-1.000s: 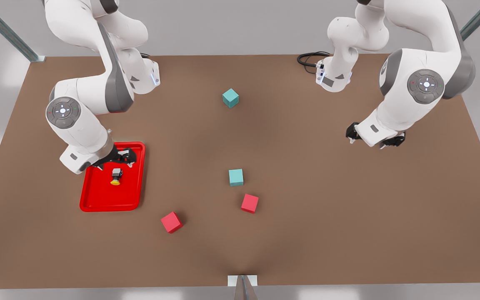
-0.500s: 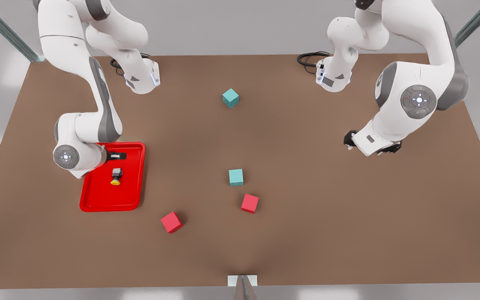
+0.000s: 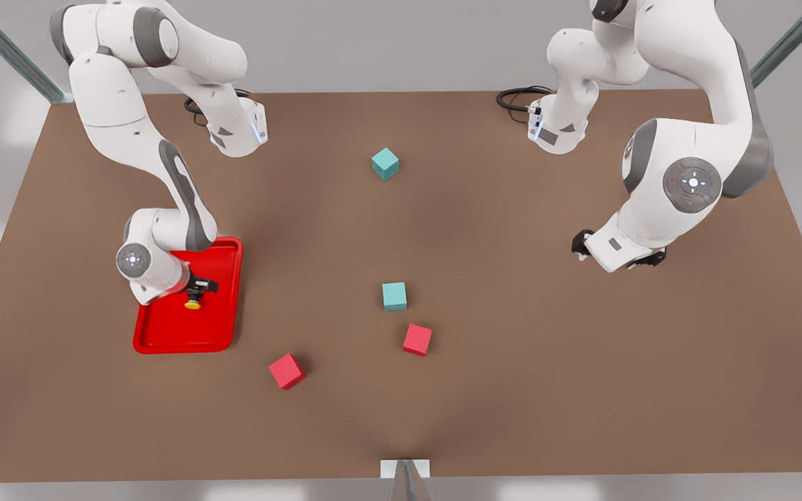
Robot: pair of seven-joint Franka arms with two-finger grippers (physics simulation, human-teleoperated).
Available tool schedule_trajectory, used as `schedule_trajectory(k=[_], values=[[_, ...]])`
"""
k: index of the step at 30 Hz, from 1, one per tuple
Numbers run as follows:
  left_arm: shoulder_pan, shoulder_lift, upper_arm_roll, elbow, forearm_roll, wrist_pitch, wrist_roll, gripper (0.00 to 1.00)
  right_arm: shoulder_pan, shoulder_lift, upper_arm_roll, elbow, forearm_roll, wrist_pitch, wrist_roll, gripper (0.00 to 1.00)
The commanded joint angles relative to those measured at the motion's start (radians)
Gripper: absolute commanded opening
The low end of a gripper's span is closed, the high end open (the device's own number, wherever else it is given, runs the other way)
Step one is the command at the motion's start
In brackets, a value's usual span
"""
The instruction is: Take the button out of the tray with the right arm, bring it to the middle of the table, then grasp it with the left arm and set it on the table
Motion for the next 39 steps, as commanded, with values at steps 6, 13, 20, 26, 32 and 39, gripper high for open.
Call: schedule_trajectory(k=[6,13,20,26,32,39], values=[[-0.002,0.012,0.000,0.000,0.001,0.005,-0.002,1.00,-0.032,-0.006,0.002,-0.051,0.005,0.108,-0.103,1.00],[-0.002,0.014,0.000,0.000,0.001,0.007,-0.002,1.00,-0.042,0.000,0.016,-0.057,0.082,0.108,-0.206,1.00],[-0.002,0.014,0.000,0.000,0.001,0.007,-0.004,1.00,-0.042,0.005,0.016,-0.051,0.082,0.108,-0.213,0.85],[-0.002,0.016,0.000,0.000,0.001,0.007,-0.005,1.00,-0.039,0.005,0.016,-0.051,0.082,0.107,-0.221,0.38],[-0.003,0.016,0.000,0.002,0.001,0.005,-0.007,1.00,-0.023,-0.015,0.031,0.064,0.079,-0.085,-0.219,0.38],[-0.005,0.017,0.000,0.000,0.001,0.007,-0.007,1.00,0.077,-0.035,0.175,0.386,0.068,-0.453,0.004,0.37]])
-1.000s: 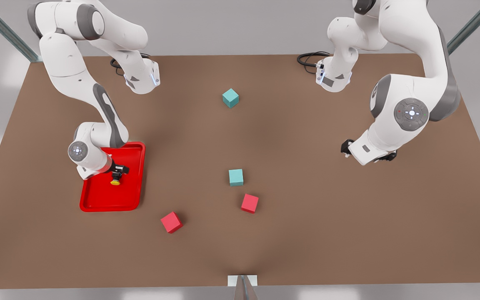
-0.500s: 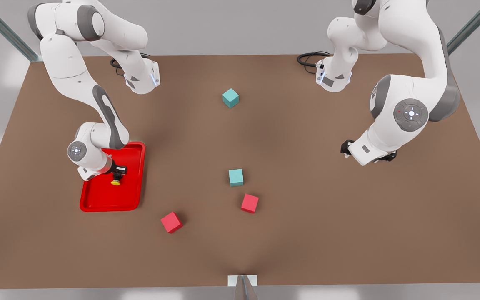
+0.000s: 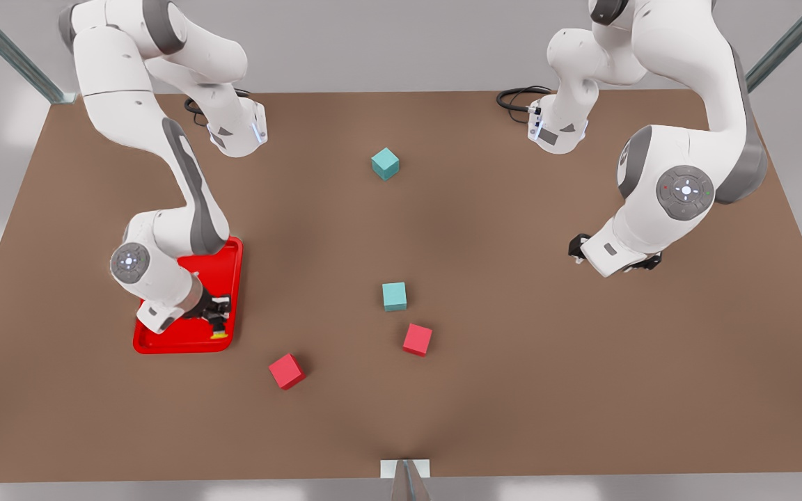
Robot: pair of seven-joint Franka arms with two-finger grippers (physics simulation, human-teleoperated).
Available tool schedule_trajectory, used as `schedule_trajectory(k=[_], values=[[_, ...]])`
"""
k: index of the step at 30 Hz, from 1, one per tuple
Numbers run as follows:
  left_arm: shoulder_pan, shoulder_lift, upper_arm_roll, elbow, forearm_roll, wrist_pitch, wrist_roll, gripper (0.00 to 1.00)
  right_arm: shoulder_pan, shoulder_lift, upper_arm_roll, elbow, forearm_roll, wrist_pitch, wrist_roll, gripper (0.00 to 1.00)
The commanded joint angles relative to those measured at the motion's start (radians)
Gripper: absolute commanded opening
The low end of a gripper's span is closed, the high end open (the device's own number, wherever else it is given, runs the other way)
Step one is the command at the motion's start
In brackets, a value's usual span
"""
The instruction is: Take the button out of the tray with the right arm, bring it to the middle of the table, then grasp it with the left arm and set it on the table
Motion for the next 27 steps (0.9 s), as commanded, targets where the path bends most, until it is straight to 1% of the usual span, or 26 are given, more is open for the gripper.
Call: schedule_trajectory(k=[1,4,7,11,13,15,17,18,19,21,22,27], values=[[0.001,-0.002,0.000,0.000,0.001,0.000,-0.002,1.00,0.060,-0.001,0.011,0.032,-0.022,-0.214,0.250,0.36],[-0.001,-0.002,0.000,0.000,0.001,-0.002,-0.002,1.00,0.201,-0.001,0.011,0.104,-0.020,-0.267,0.465,0.36],[0.001,0.000,0.000,0.000,0.001,-0.002,-0.002,1.00,0.416,0.014,0.016,0.194,-0.008,-0.284,0.798,0.36],[0.004,0.000,0.003,0.002,0.005,-0.003,-0.001,1.00,0.557,0.182,0.016,0.380,0.006,-0.274,1.045,0.36],[0.002,0.000,0.003,0.002,0.005,-0.005,-0.002,1.00,0.606,0.271,0.014,0.490,0.006,-0.260,1.168,0.36],[0.002,0.000,0.003,0.002,0.005,-0.005,-0.002,1.00,0.640,0.310,0.012,0.521,0.004,-0.176,1.254,0.37],[0.002,0.000,0.003,0.002,0.005,-0.005,-0.002,1.00,0.676,0.383,0.006,0.616,-0.002,-0.166,1.326,0.37],[0.002,0.000,0.003,0.002,0.005,-0.003,-0.002,1.00,0.704,0.426,-0.007,0.673,-0.002,-0.169,1.360,0.37],[0.004,0.000,0.003,0.002,0.005,-0.005,-0.002,1.00,0.761,0.465,-0.069,0.728,0.001,-0.183,1.404,0.38],[0.002,0.000,0.003,0.002,0.005,-0.005,-0.002,1.00,0.784,0.544,-0.084,0.813,0.001,-0.183,1.447,0.38],[0.002,0.000,0.003,0.002,0.005,-0.005,-0.002,1.00,0.814,0.573,-0.115,0.842,0.001,-0.182,1.464,0.38],[0.002,0.003,0.003,0.002,0.005,-0.003,-0.002,1.00,0.853,0.622,-0.138,0.856,0.001,-0.154,1.488,0.40]])
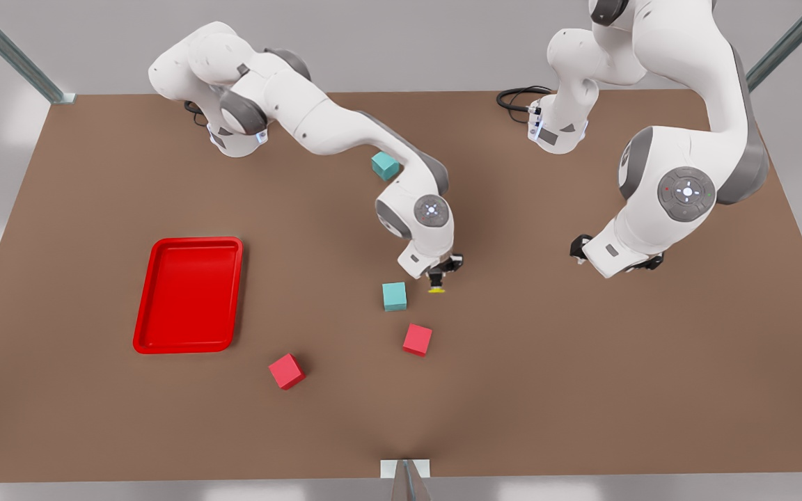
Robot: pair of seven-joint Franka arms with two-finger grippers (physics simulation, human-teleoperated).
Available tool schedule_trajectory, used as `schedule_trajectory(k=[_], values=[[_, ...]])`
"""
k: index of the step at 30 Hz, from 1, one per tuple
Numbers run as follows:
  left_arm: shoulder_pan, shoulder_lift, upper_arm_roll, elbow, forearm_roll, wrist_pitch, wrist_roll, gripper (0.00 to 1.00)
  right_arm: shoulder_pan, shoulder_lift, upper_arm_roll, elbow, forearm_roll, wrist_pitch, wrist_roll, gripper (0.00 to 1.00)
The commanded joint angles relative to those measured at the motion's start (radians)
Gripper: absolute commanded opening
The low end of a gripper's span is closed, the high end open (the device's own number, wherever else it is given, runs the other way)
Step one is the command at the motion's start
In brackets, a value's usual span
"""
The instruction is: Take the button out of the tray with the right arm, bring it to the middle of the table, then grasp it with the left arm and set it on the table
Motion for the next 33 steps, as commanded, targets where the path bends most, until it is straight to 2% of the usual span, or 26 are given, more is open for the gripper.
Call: schedule_trajectory(k=[1,3,4,6,8,12,13,15,16,18,20,21,22,24,26,28,33], values=[[0.000,0.000,0.000,0.000,0.001,0.000,-0.001,1.00,0.013,0.009,-0.004,0.004,-0.010,0.018,0.541,0.43],[0.000,0.000,-0.001,0.000,0.001,-0.001,-0.001,1.00,0.014,0.010,-0.006,0.002,-0.011,0.024,0.541,0.54],[-0.001,0.000,-0.001,0.000,0.001,-0.001,-0.001,1.00,0.014,0.014,-0.006,0.002,-0.013,0.026,0.541,0.56],[-0.001,0.000,-0.001,0.000,0.001,-0.001,-0.001,1.00,0.016,0.017,-0.006,0.002,-0.014,0.026,0.544,0.87],[-0.001,0.000,-0.001,0.000,0.001,0.000,-0.001,1.00,0.023,0.017,-0.015,0.002,-0.014,0.029,0.541,1.00],[-0.001,0.001,-0.001,0.000,0.002,0.000,-0.001,1.00,-0.027,-0.077,-0.019,-0.012,0.006,-0.011,0.454,1.00],[-0.003,0.007,-0.001,0.000,0.001,0.000,-0.002,1.00,-0.078,-0.124,-0.007,-0.012,0.007,-0.072,0.341,1.00],[-0.006,0.015,-0.003,0.000,-0.004,-0.004,-0.116,1.00,-0.271,-0.218,0.079,-0.010,0.012,-0.258,-0.082,1.00],[-0.008,0.023,-0.006,0.000,-0.004,-0.004,-0.142,1.00,-0.351,-0.279,0.071,-0.027,0.009,-0.318,-0.300,1.00],[-0.009,0.034,-0.076,0.000,-0.051,-0.014,-0.318,1.00,-0.610,-0.569,0.073,-0.333,-0.010,-0.344,-0.802,1.00],[-0.008,0.167,-0.260,0.005,-0.090,0.054,-0.626,1.00,-0.731,-0.769,0.115,-0.507,-0.022,-0.381,-0.844,1.00],[-0.030,0.233,-0.320,0.005,-0.085,0.189,-0.775,1.00,-0.757,-0.776,0.139,-0.507,-0.028,-0.396,-0.835,1.00],[-0.095,0.288,-0.319,0.004,-0.087,0.269,-0.877,1.00,-0.759,-0.773,0.137,-0.503,-0.028,-0.399,-0.835,1.00],[-0.130,0.357,-0.319,-0.039,-0.097,0.476,-0.930,1.00,-0.771,-0.772,0.132,-0.472,-0.045,-0.413,-0.833,1.00],[-0.143,0.399,-0.319,-0.088,-0.078,0.680,-0.923,1.00,-0.701,-0.769,0.139,-0.447,-0.210,-0.459,-0.839,1.00],[-0.138,0.403,-0.319,-0.165,-0.007,0.775,-0.909,1.00,-0.774,-0.766,0.134,-0.421,-0.073,-0.459,-0.839,1.00],[-0.136,0.333,-0.319,-0.296,0.010,0.786,-0.647,1.00,-0.780,-0.767,0.132,-0.418,-0.074,-0.458,-0.847,1.00]])
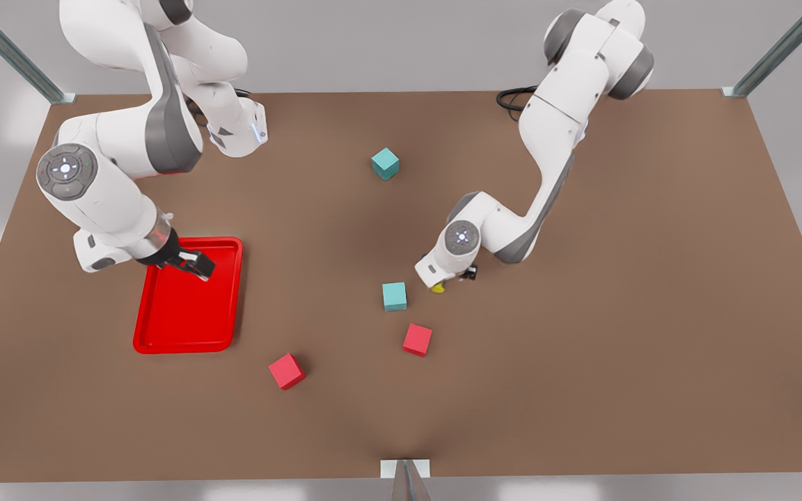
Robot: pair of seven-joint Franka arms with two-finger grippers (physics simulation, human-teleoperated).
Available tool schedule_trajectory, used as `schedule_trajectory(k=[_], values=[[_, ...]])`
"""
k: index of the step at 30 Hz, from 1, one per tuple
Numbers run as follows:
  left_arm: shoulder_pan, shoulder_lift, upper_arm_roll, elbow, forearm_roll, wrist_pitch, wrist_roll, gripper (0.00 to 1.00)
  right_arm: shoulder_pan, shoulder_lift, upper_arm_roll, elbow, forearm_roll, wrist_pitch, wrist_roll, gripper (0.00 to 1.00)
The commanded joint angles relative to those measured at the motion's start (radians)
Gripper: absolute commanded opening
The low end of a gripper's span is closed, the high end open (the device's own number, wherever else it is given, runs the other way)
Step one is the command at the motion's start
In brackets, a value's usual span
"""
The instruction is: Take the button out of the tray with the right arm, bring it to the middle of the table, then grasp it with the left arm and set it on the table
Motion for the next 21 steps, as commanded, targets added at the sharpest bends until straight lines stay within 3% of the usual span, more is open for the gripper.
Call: schedule_trajectory(k=[1,21], values=[[-0.002,-0.008,0.000,-0.027,0.016,0.142,-0.171,1.00,0.002,-0.001,0.000,0.001,0.007,-0.030,-0.406,1.00],[-0.013,0.100,0.000,-0.040,0.048,0.172,-0.054,1.00,-0.027,-0.001,-0.001,0.002,0.005,-0.029,-0.409,1.00]])
